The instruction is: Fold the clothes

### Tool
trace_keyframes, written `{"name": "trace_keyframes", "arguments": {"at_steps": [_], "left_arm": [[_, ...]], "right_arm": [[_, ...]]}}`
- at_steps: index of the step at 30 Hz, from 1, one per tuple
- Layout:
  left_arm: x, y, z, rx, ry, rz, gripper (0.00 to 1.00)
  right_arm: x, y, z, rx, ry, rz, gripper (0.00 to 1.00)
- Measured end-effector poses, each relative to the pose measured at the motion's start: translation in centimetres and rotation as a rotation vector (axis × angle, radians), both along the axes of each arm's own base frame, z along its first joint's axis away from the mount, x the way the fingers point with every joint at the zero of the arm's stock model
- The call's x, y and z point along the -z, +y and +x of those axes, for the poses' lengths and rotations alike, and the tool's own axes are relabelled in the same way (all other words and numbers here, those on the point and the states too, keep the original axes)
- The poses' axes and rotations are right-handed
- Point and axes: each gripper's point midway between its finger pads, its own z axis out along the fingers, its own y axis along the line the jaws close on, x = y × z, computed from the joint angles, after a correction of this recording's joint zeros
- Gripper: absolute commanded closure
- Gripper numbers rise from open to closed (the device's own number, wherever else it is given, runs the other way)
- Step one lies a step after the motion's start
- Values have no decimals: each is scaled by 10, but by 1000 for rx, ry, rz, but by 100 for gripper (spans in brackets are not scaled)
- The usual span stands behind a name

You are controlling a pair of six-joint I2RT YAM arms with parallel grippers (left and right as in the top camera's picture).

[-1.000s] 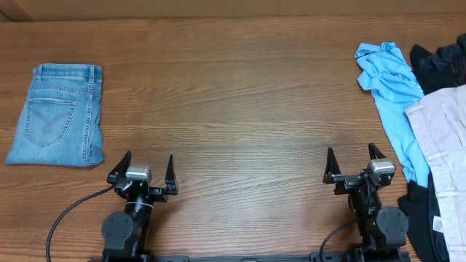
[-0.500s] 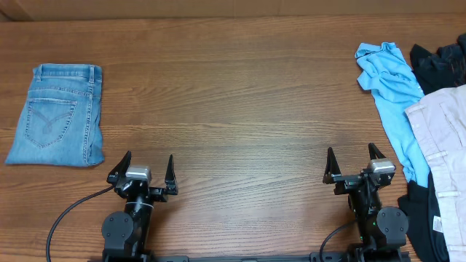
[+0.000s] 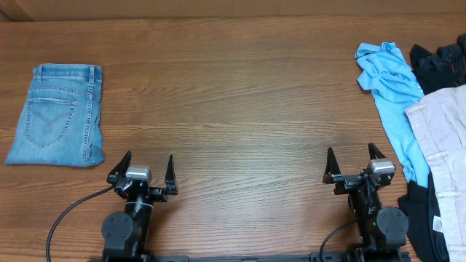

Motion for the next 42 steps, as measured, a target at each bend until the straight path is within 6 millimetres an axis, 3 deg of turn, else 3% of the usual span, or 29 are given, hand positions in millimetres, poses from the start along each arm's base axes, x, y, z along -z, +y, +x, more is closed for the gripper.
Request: {"name": "trace_keyframes", "arguments": {"at_steps": [11,13,19,26,30,34,39,42], "left_arm": [[0,0,-2,-1,26,-9,0],[-6,0,-4,-1,31,-9,0],[-54,1,-5,-6,13,-10,0],[-64,0,21,-10,241,9,0],[-58,0,33,-14,431,24,0],[-58,-2,48,-14,565,35,0],[-51,-9,61,18,641,27,0],[-43,-12,63,35,673,21,0]], "right_arm": [[-2,-6,0,39,12,107,0],[-12,-11,-1,68,-2,113,0],[-61,-25,-1,150,-4,118,0],[-79,-30,33,200,242,85,0],[-75,-29,60,213,425,57,0],[-63,-27,101,215,580,35,0],[-28,-28,145,233,694,-3,0],[2,-51,157,328,755,-19,0]]}}
